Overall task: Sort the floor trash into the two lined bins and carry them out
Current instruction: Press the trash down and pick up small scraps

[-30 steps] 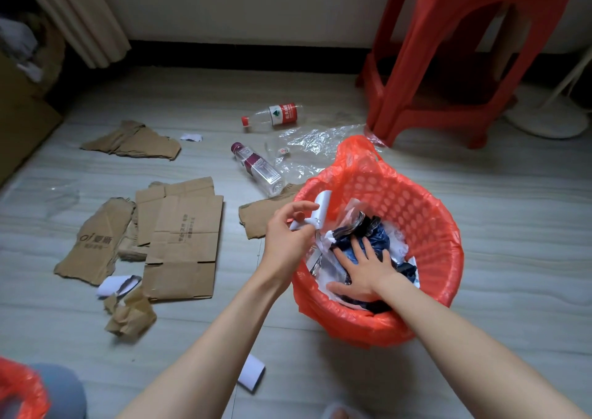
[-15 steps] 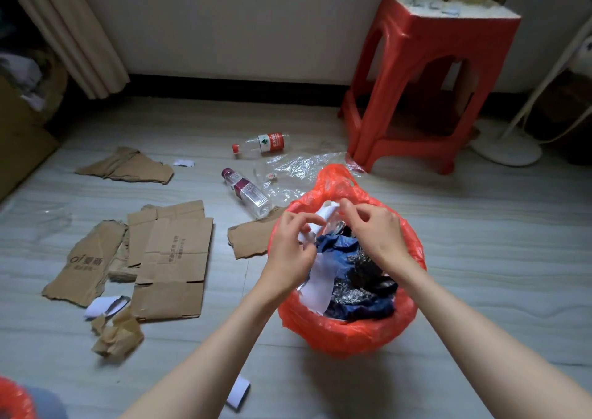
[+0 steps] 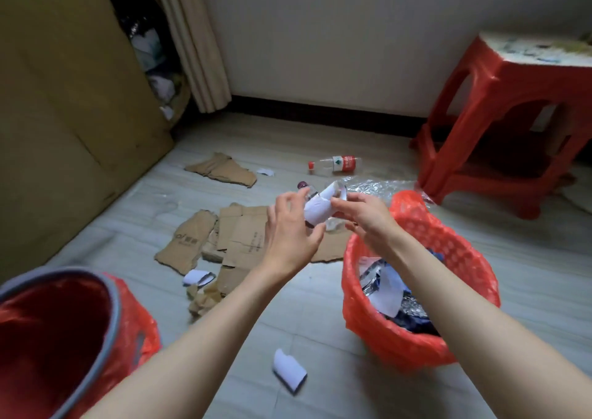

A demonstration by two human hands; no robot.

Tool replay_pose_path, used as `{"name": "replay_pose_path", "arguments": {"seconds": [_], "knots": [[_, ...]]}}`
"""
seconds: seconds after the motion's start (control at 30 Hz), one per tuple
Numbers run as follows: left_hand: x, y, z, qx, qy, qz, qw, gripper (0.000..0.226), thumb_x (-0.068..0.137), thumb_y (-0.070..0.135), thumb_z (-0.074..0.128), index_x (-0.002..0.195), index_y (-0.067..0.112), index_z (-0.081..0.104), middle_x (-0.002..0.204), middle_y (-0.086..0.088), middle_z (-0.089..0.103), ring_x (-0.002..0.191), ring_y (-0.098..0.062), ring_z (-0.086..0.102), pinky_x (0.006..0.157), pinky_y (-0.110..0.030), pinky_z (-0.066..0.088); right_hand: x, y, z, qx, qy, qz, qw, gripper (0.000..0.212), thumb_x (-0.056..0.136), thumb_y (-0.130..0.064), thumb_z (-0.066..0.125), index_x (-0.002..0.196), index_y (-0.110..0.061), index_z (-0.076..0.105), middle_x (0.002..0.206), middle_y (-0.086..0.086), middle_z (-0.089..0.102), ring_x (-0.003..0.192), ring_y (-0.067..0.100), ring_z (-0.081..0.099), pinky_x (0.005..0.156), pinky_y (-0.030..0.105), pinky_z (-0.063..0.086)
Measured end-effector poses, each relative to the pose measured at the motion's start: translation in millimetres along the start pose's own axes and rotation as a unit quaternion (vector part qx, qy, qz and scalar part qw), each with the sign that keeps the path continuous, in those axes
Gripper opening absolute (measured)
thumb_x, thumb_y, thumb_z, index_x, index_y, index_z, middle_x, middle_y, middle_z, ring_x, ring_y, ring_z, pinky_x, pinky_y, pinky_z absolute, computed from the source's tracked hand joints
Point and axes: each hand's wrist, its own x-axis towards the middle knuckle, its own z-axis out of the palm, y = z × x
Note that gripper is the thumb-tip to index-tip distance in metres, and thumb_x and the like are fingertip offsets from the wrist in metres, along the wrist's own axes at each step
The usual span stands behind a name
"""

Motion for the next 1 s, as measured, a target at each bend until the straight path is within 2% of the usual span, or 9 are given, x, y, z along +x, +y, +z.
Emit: {"name": "replay_pose_path", "arguments": {"seconds": [0.07,0.17,0.37,0.43,0.53,0.67,0.8,0.93,1.0], "knots": [[-1.8,-22.7,-41.1,0.043,-0.021,-0.067,0.997,0.049,0.087,0.033,0.058,0.131,0.018,0.045,0.131,-0.005,0.050,0.123,-0.024,0.041,0.099,-0.034,0.032,-13.1,-11.7,37.7,-0.012,-0.055,-0.028,0.998,0.010,0.086,-0.008,0.063,0.095,-0.014,0.062,0.087,0.000,0.065,0.078,0.010,0.061,0.069,0.025,0.037],[-18.3,-55.8,-102.0,-0.029,-0.067,-0.109,0.991,0.031,0.085,0.027,0.063,0.111,0.011,0.058,0.108,-0.011,0.066,0.102,-0.026,0.059,0.080,-0.033,0.045,-30.0,-15.3,93.4,-0.026,-0.110,-0.054,0.992,0.012,0.088,-0.010,0.061,0.099,-0.015,0.062,0.092,0.000,0.066,0.083,0.011,0.062,0.068,0.024,0.038],[-96.5,-162.8,-204.0,0.018,0.017,-0.239,0.971,0.023,0.084,0.037,0.062,0.093,0.017,0.056,0.099,-0.010,0.066,0.096,-0.026,0.061,0.069,-0.027,0.035,-57.2,25.2,228.9,-0.119,-0.177,-0.053,0.976,0.027,0.099,-0.027,0.043,0.114,-0.009,0.058,0.105,0.009,0.063,0.093,0.019,0.059,0.075,0.029,0.048],[-142.5,-210.9,-220.1,0.025,0.037,-0.323,0.945,0.032,0.082,0.050,0.060,0.085,0.019,0.054,0.085,-0.004,0.065,0.089,-0.024,0.063,0.064,-0.027,0.036,-67.4,59.7,274.5,-0.203,-0.202,-0.067,0.956,0.028,0.098,-0.021,0.045,0.118,-0.007,0.059,0.115,0.014,0.064,0.107,0.025,0.060,0.089,0.037,0.048],[-195.6,-275.1,-220.6,0.020,0.024,-0.431,0.902,0.038,0.080,0.051,0.060,0.070,0.016,0.050,0.066,-0.001,0.059,0.083,-0.031,0.066,0.054,-0.028,0.034,-80.7,99.3,323.7,-0.352,-0.262,-0.123,0.890,0.047,0.096,-0.021,0.049,0.140,-0.007,0.040,0.144,0.011,0.044,0.134,0.021,0.041,0.108,0.028,0.029],[-215.1,-315.0,-198.4,0.020,-0.021,-0.484,0.875,0.026,0.085,0.032,0.058,0.098,0.010,0.061,0.105,-0.013,0.068,0.101,-0.028,0.062,0.064,-0.026,0.037,-76.3,124.4,346.7,-0.459,-0.291,-0.197,0.816,0.065,0.094,-0.011,0.046,0.150,-0.009,0.013,0.160,0.004,0.004,0.146,0.015,0.012,0.109,0.017,0.011],[-200.1,-320.0,-176.7,0.028,0.007,-0.475,0.880,0.046,0.092,0.026,0.053,0.133,0.007,0.046,0.132,-0.018,0.052,0.125,-0.030,0.047,0.101,-0.028,0.035,-66.2,129.9,336.9,-0.402,-0.300,-0.178,0.847,0.063,0.096,-0.019,0.049,0.150,-0.016,0.017,0.158,-0.002,0.017,0.144,0.012,0.020,0.110,0.018,0.016],[-168.4,-290.6,-177.7,0.019,0.231,-0.337,0.912,0.030,0.086,0.002,0.049,0.114,0.006,0.059,0.107,-0.018,0.058,0.106,-0.034,0.054,0.095,-0.030,0.034,-49.6,131.2,301.5,-0.367,-0.234,-0.131,0.891,0.049,0.099,-0.026,0.042,0.146,-0.019,0.030,0.147,0.000,0.041,0.134,0.016,0.040,0.105,0.026,0.030],[-147.4,-265.6,-180.9,0.040,0.273,-0.245,0.929,0.029,0.082,0.003,0.044,0.104,0.006,0.061,0.100,-0.017,0.059,0.100,-0.034,0.054,0.091,-0.030,0.034,-38.0,135.8,278.7,-0.375,-0.194,-0.109,0.900,0.046,0.098,-0.022,0.041,0.143,-0.016,0.035,0.144,0.004,0.046,0.132,0.018,0.043,0.104,0.028,0.033]]}}
